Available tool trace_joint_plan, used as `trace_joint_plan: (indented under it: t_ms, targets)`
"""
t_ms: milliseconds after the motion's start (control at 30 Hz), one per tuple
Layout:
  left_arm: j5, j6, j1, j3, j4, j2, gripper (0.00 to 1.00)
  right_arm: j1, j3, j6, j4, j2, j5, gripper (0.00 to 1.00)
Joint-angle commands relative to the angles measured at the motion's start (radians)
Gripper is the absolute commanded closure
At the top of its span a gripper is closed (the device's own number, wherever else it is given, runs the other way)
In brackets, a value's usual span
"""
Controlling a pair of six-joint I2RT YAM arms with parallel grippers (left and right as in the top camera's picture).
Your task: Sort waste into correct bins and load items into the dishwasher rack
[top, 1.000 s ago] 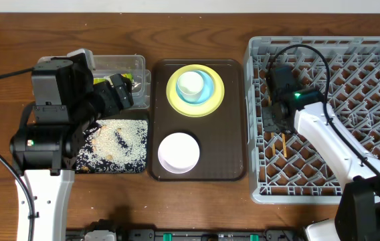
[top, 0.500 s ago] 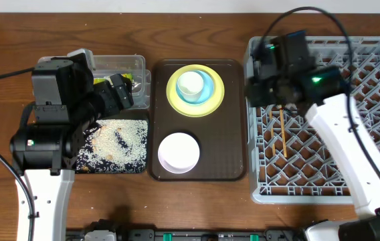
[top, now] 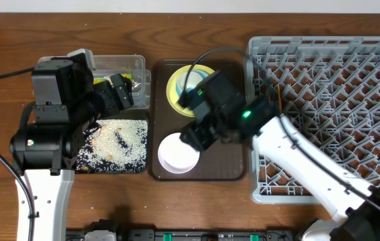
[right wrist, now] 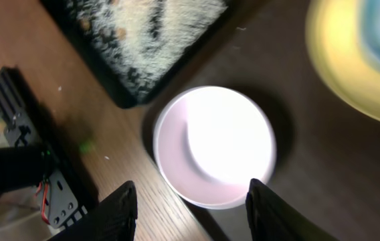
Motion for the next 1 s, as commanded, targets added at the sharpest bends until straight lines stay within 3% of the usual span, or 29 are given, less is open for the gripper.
trace_joint_plan:
  t_ms: [0,533,600,667,867,967]
  targets:
    - [-0.013,0.010,0.005,0.009,0.000,0.002,0.08,0.070,-0.070,-0.017,0.064,0.006,-0.007,0.49]
    - [-0.013,0.010,0.005,0.009,0.000,0.002,0.08,0.264,-0.365,-0.016,0.572,0.006,0.121,0.48]
    - [-0.013,0.010,0.005,0.009,0.000,0.002,0.08,0.270,-0.377,-0.017,0.578,0.006,0.146,0.31]
    - [-0.013,0.010,0.005,0.009,0.000,0.002,0.08,0.271,-0.378,-0.016,0.570,0.006,0.150,0.31]
    - [-0.013,0.010,0.005,0.009,0.000,0.002,0.08,0.273,-0.378,-0.005,0.566,0.006,0.150,0.55]
    - [-0.013,0.010,0.005,0.009,0.000,0.002,0.08,0.273,-0.378,-0.006,0.556,0.006,0.157,0.60]
